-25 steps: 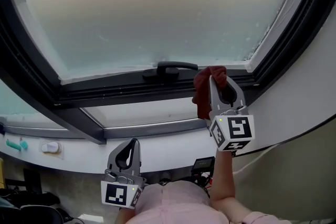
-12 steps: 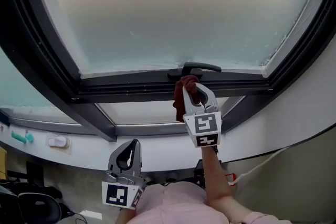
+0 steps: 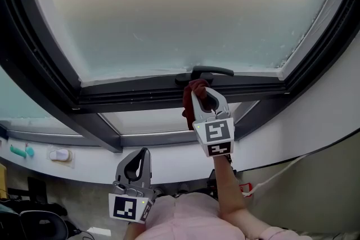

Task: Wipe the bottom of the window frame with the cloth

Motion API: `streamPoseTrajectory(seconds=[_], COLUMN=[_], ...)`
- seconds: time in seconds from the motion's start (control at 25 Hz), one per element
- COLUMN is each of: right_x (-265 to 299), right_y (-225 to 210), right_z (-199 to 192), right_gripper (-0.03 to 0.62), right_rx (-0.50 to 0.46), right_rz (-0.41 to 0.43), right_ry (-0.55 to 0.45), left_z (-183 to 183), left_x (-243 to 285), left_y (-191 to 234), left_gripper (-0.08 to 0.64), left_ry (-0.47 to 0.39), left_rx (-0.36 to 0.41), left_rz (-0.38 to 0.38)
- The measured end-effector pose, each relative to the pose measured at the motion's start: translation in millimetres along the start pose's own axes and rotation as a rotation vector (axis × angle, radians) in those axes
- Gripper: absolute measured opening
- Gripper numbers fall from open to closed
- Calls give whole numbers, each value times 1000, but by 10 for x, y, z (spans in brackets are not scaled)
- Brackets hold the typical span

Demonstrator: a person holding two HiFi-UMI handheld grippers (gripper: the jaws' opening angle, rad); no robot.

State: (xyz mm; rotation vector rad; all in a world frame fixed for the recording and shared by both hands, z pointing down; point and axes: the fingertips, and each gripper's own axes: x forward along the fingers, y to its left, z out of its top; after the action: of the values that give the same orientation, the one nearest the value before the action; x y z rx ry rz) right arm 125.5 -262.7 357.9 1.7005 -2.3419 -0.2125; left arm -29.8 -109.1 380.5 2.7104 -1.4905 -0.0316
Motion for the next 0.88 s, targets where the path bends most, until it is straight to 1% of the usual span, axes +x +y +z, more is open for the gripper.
streamPoseTrajectory(seconds=[0.36,0.88], right_x=[-6,-93], right_y=[-29,-267], right_z=[-16,-92], right_gripper=[64,64], right_rx=[16,29], right_rz=[35,10], right_ry=[-8,-3], left_z=[6,-12], left_x=[91,172], left_y=[-82,-200], left_gripper=[0,-2], left_ry=[-2,2], left_rx=[3,3], left_rz=[-7,-13])
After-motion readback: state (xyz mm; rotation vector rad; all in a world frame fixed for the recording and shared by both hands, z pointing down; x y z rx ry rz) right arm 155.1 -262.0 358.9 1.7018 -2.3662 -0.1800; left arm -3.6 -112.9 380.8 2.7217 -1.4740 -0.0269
